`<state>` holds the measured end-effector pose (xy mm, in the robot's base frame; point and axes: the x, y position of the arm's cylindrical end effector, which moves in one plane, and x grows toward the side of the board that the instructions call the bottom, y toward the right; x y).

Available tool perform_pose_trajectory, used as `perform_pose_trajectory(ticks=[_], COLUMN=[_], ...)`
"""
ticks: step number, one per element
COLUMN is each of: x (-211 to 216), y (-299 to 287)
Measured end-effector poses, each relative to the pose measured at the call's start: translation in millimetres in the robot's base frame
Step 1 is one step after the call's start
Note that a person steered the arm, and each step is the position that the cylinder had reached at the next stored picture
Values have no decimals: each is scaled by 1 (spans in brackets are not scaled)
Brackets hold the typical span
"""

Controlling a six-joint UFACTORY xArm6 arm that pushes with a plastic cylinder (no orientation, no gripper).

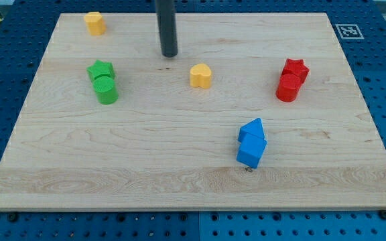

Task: Move yellow heart near to the yellow hexagon

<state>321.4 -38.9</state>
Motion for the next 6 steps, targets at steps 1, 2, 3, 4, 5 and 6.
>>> perform_pose_trajectory(ticks=[1,2,3,4,5,6], x=[13,30,49,64,75,75], y=[33,61,84,94,64,49])
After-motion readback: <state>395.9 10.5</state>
